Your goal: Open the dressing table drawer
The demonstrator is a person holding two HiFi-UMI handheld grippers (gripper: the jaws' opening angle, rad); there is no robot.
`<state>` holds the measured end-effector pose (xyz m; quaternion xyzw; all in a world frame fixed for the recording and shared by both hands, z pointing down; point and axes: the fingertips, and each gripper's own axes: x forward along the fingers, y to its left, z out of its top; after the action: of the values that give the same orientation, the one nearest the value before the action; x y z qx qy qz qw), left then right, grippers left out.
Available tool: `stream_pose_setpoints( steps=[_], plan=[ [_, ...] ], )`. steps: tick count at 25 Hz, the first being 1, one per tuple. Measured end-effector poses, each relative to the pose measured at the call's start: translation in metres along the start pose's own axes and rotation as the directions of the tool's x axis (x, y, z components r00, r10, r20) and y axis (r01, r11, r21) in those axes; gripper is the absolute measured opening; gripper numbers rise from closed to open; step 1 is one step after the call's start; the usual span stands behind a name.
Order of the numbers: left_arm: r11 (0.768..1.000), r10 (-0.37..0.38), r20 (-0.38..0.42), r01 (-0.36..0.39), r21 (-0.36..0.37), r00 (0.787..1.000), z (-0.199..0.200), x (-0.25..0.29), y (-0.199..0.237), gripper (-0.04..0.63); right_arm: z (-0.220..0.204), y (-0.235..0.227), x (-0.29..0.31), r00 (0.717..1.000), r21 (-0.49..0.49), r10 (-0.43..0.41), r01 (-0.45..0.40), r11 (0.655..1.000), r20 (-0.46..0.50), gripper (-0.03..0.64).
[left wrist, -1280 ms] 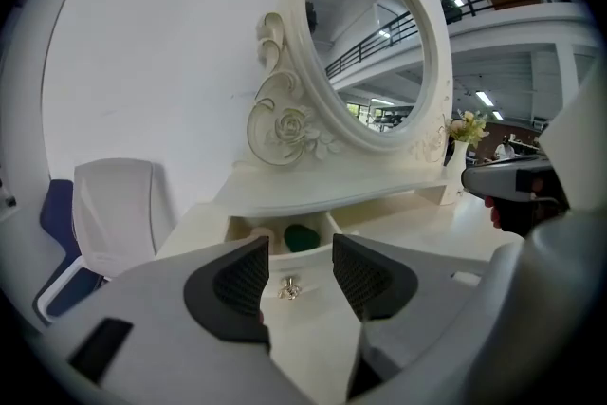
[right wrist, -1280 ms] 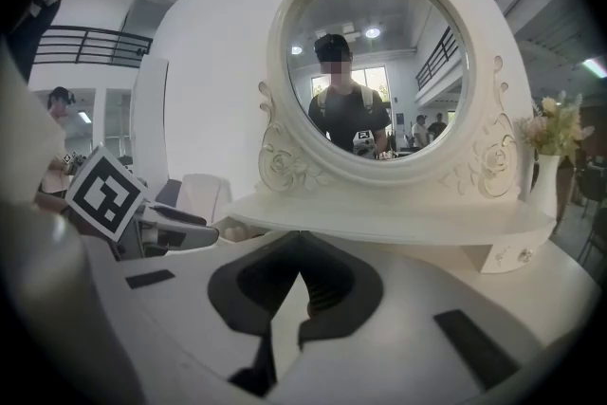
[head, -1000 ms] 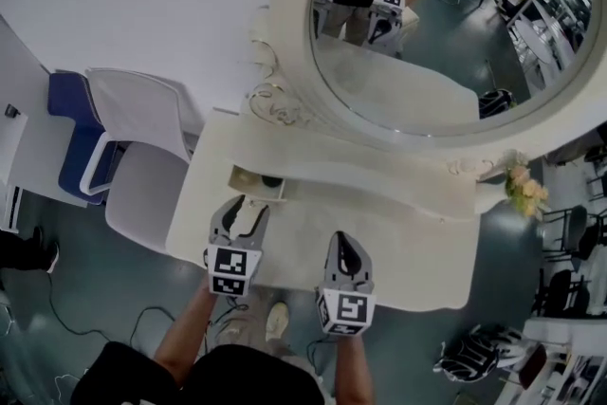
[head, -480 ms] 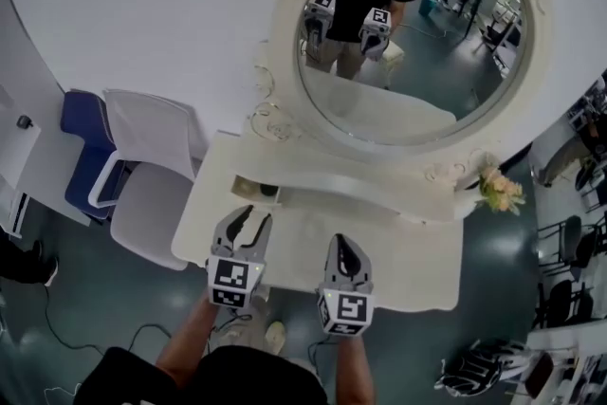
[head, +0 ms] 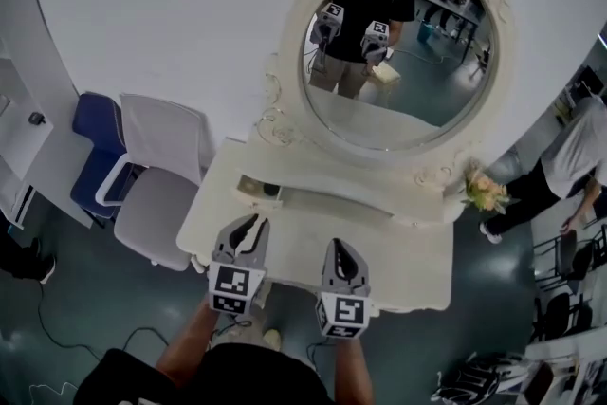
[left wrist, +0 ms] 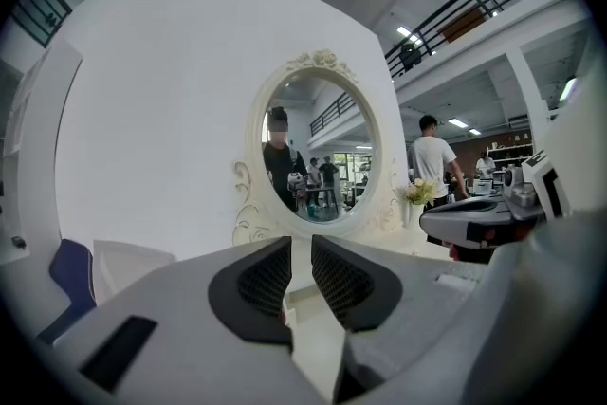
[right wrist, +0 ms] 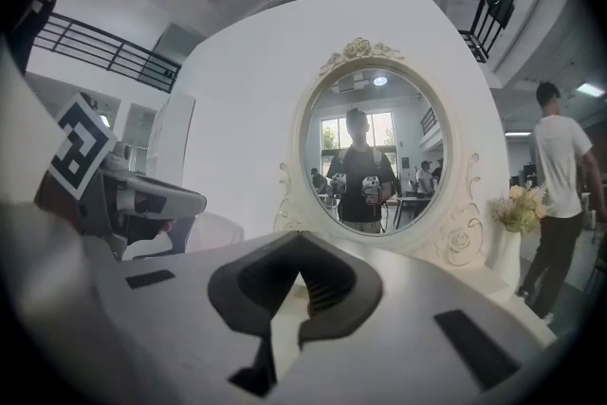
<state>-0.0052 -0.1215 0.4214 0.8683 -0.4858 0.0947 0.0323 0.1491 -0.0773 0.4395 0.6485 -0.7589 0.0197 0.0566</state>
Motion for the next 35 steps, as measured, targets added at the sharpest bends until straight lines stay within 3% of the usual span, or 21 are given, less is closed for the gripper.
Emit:
stream_pose_setpoints(
  steps=[12, 35],
  plan=[
    [1.000, 0.016, 0.044, -0.017, 0.025, 0.999, 0.018, -0.057, -0.025, 0.007, 0.018, 0.009, -0.056, 0.999, -0.018, 0.004, -0.003, 1.000, 0.051, -0.002],
    [0.999, 0.012, 0.042, -0.014, 0.035, 0.999, 0.014, -0.095, -0.040, 0.005, 0.024, 0.021, -0.094, 0.998, -0.016, -0.001, 0.002, 1.000, 0.062, -0.002]
  ],
)
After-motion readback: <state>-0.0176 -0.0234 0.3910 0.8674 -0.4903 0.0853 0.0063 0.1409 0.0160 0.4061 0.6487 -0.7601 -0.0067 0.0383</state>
